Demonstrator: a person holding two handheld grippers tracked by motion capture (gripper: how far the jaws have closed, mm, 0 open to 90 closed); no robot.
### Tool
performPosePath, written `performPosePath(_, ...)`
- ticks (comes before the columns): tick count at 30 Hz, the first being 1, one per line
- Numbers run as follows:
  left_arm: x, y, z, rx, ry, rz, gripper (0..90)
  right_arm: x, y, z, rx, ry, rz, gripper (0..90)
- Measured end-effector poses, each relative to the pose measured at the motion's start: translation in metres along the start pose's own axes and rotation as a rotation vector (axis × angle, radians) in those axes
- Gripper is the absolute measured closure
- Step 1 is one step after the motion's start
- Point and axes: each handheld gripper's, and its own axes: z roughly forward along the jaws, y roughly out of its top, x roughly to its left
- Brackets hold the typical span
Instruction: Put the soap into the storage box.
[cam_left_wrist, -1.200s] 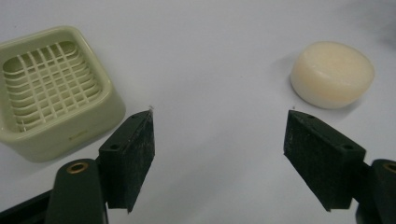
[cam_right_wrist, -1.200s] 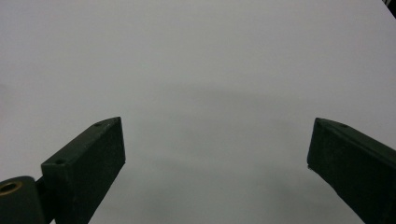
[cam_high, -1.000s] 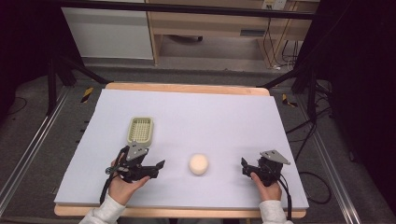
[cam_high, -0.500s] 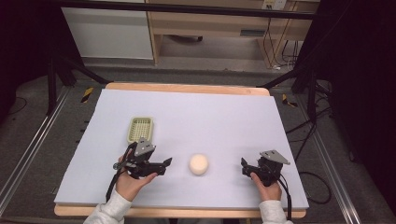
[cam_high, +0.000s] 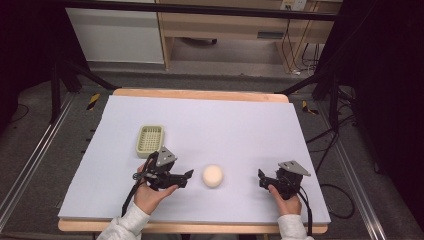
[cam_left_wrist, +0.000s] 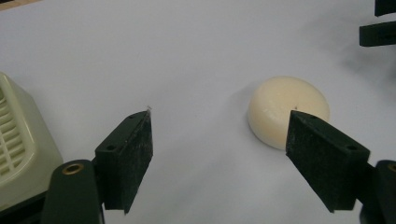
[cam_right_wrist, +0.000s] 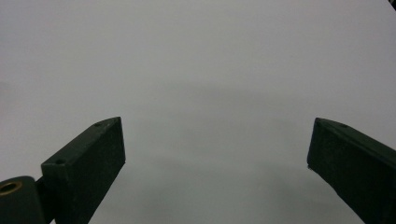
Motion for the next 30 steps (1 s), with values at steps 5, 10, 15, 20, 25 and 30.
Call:
performPosePath(5, -0.003, 0.001, 0.009, 0.010, -0.007, 0.002, 23.0, 0.000, 0.000, 0.000, 0.002, 0.000, -0.001, 4.7)
performPosePath(10, -0.009, 0.003, 0.016, 0.020, -0.022, 0.019, 22.8, 0.000, 0.000, 0.001, 0.003, 0.001, 0.000, 4.7)
performPosePath(15, -0.014, 0.004, 0.021, 0.027, -0.027, 0.030, 22.6, 0.000, 0.000, 0.001, 0.003, 0.002, 0.000, 4.7)
performPosePath(20, -0.017, 0.007, 0.024, 0.029, -0.033, 0.032, 22.1, 0.000, 0.000, 0.001, 0.003, 0.002, 0.000, 4.7)
performPosePath(25, -0.020, 0.010, 0.027, 0.032, -0.040, 0.038, 21.4, 0.000, 0.000, 0.001, 0.004, 0.002, 0.001, 4.7)
performPosePath(30, -0.024, 0.013, 0.032, 0.039, -0.045, 0.037, 20.6, 0.000, 0.000, 0.001, 0.003, 0.002, 0.001, 4.7)
